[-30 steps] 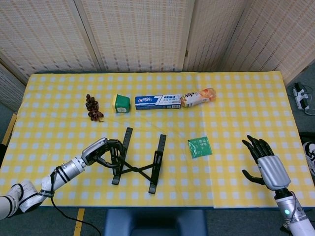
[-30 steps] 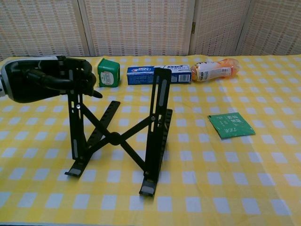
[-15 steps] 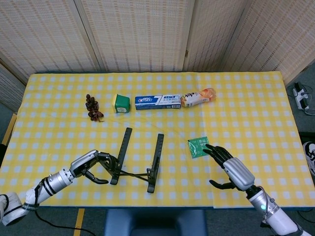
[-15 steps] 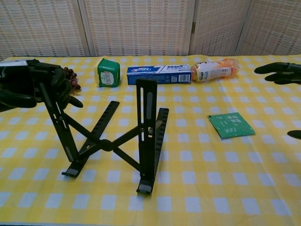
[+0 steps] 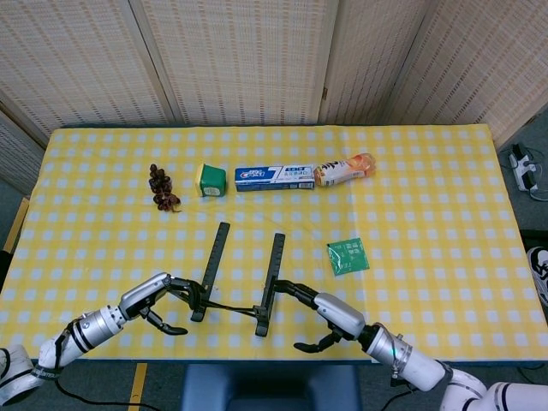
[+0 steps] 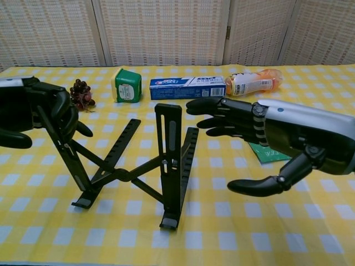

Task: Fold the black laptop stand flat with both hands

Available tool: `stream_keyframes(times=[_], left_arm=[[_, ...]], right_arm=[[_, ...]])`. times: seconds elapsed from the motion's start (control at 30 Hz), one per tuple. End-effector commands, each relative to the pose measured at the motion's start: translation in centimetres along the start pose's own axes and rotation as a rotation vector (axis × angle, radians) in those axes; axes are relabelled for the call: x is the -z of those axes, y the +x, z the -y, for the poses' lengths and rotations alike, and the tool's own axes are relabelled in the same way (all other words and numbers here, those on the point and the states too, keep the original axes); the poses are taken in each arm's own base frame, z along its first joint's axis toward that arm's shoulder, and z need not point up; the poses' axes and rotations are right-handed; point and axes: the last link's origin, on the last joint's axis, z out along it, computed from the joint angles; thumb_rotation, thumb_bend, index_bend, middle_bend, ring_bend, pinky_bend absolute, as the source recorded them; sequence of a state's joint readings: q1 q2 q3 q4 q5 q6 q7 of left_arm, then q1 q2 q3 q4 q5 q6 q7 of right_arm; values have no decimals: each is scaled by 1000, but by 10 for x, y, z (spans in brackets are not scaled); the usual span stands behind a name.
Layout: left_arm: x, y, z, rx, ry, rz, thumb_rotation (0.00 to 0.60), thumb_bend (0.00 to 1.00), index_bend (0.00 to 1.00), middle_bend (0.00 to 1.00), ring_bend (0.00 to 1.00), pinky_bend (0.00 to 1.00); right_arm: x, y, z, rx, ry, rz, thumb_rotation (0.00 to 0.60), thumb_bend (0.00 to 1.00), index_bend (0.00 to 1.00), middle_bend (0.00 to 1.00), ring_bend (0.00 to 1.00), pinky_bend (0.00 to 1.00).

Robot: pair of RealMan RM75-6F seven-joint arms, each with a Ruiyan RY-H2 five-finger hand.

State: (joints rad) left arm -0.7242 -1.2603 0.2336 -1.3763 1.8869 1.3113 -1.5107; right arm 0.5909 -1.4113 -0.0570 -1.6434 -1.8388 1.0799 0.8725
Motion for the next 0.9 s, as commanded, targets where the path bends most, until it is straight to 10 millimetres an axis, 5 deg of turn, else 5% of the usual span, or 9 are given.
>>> stream_keyframes(times=[0.03,0.5,0.9], left_arm=[[0,-1,0,-8,1,-6,600,146,576,557,489,250],[-3,-4,-2,-63,13,-24,600,147,572,556,465,250],[1,-2,-7,-148,-33,-106,600,147,518,387,217,250]], right_arm=[[-14,-6,-2,-66,16,5,600,317,0,0,25,0],[-56,-21,-10,-384,33,-10,600,317,0,34,75,0],[-62,-39,-23,-642,-34,9,600,316,0,44,86,0]])
